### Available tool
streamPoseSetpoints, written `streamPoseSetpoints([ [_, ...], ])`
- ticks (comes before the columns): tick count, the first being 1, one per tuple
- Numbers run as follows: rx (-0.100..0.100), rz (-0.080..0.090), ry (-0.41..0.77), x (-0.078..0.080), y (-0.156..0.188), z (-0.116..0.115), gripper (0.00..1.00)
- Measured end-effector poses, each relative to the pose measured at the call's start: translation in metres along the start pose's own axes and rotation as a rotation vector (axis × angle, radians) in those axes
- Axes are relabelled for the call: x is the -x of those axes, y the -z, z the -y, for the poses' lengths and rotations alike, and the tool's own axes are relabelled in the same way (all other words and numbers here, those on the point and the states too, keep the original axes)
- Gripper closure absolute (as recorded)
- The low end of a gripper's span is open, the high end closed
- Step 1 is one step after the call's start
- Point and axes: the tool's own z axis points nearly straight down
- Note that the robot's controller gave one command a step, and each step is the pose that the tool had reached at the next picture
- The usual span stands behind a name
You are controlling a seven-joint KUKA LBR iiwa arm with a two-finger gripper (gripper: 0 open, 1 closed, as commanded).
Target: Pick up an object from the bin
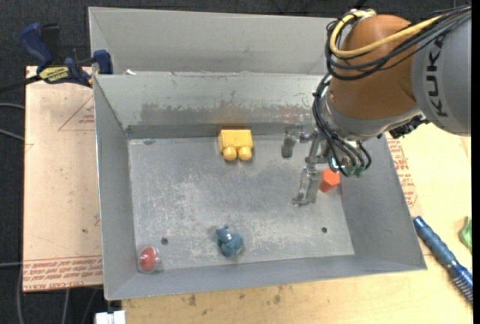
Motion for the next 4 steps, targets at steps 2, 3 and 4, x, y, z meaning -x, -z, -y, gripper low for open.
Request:
streamPoseSetpoints([
  [2, -0.004, 0.006, 0.160, 0.041, -0.112, 0.144, 0.00],
  [3, 0.000, 0.010, 0.153, 0.060, -0.146, 0.146, 0.00],
  [4, 0.000, 0.010, 0.152, 0.060, -0.144, 0.146, 1.00],
])
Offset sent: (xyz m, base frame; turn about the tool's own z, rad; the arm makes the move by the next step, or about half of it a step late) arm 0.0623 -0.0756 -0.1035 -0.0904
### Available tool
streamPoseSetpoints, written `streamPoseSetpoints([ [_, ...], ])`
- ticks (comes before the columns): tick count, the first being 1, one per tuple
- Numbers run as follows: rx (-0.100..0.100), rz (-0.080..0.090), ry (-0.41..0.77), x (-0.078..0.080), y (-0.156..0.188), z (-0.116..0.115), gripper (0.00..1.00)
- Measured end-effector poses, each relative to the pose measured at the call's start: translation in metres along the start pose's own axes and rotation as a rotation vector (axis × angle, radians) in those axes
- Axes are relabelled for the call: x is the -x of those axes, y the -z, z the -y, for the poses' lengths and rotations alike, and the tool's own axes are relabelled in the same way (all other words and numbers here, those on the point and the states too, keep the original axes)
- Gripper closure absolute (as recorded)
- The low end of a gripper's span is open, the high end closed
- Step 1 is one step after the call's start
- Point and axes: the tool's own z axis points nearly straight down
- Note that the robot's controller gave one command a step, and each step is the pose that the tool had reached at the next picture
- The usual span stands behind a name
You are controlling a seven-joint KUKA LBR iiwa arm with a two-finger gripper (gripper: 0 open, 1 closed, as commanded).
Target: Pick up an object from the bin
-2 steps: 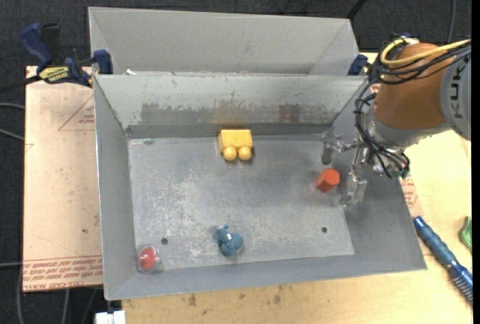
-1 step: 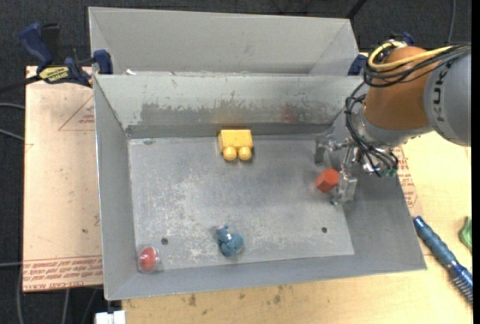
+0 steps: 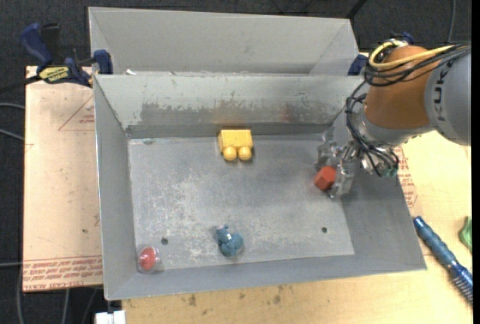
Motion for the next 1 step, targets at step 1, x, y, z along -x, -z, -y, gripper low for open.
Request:
streamPoseSetpoints([
  [1, -0.005, 0.008, -0.019, -0.0088, 0.1764, -0.0052, 1.00],
])
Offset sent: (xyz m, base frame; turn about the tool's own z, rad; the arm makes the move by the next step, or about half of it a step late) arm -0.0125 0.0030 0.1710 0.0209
